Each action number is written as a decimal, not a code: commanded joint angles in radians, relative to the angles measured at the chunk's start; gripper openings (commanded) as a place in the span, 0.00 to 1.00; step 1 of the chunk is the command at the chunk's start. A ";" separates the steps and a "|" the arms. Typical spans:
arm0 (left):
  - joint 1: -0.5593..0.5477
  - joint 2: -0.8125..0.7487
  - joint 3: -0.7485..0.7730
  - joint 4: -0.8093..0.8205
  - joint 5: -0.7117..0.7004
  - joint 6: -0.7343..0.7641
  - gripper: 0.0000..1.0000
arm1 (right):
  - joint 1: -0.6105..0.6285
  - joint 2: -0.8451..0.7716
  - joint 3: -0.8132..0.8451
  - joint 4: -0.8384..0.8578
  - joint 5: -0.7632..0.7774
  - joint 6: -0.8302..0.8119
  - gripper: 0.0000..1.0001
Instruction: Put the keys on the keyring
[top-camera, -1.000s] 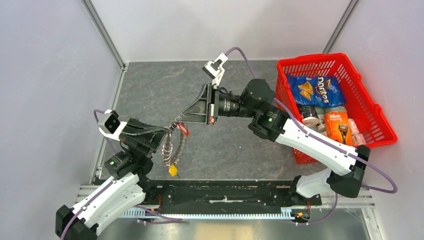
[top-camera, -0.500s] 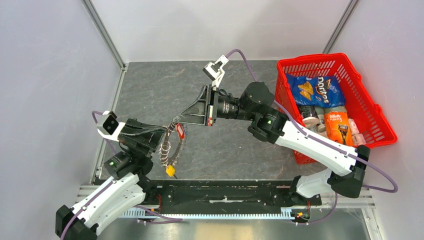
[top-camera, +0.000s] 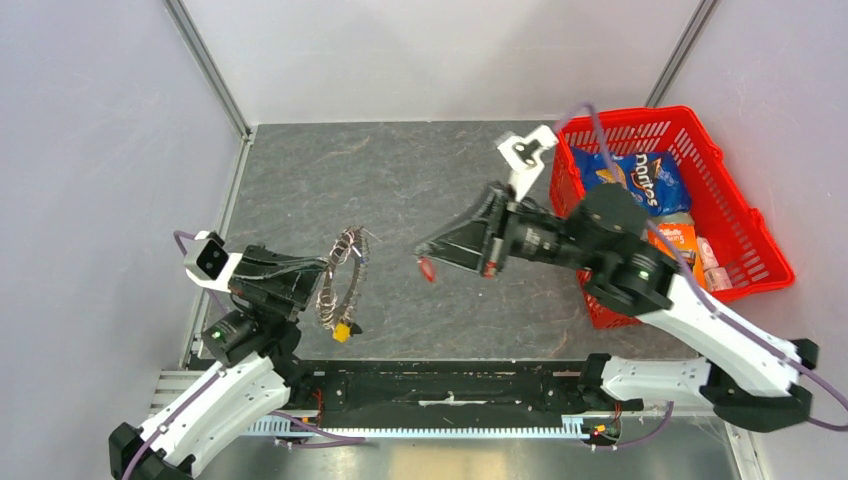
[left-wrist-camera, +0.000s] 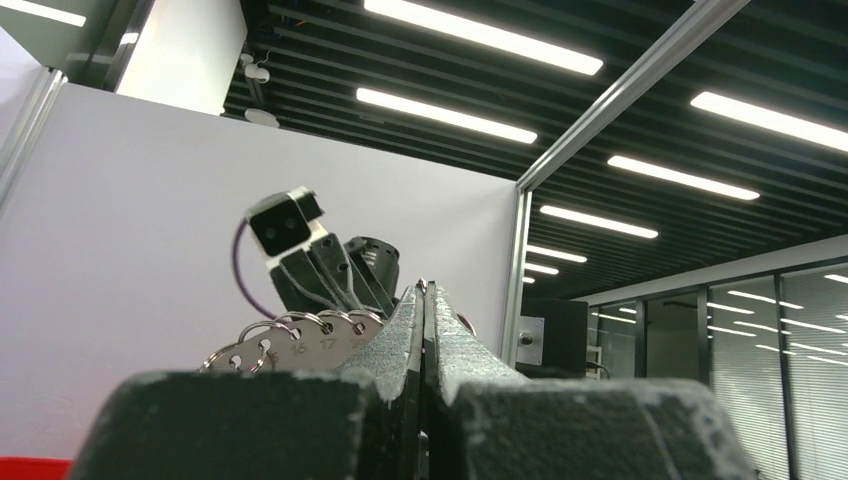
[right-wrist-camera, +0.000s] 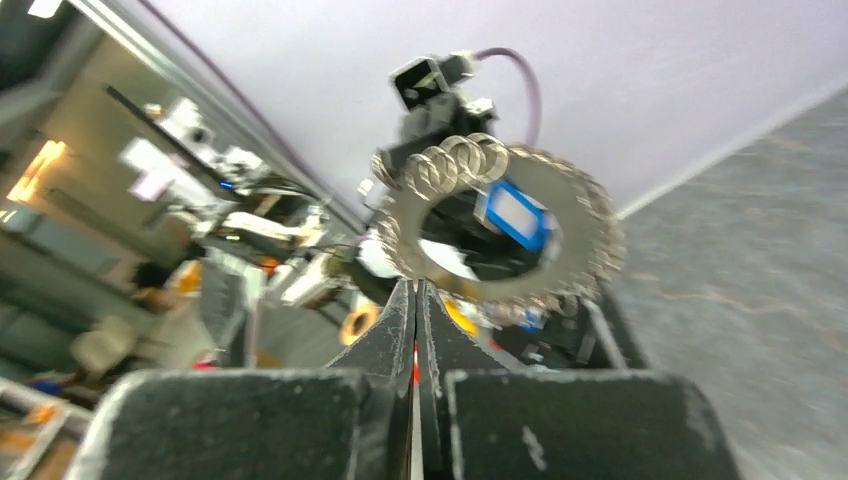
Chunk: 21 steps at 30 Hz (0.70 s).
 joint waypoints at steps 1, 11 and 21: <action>-0.004 -0.085 0.015 -0.130 0.006 0.082 0.02 | 0.000 -0.074 -0.062 -0.356 0.202 -0.299 0.00; -0.003 -0.234 -0.025 -0.324 0.024 0.149 0.02 | -0.022 0.210 -0.398 -0.530 0.544 -0.404 0.00; -0.003 -0.274 -0.053 -0.360 0.055 0.167 0.02 | -0.049 0.452 -0.419 -0.455 0.589 -0.374 0.41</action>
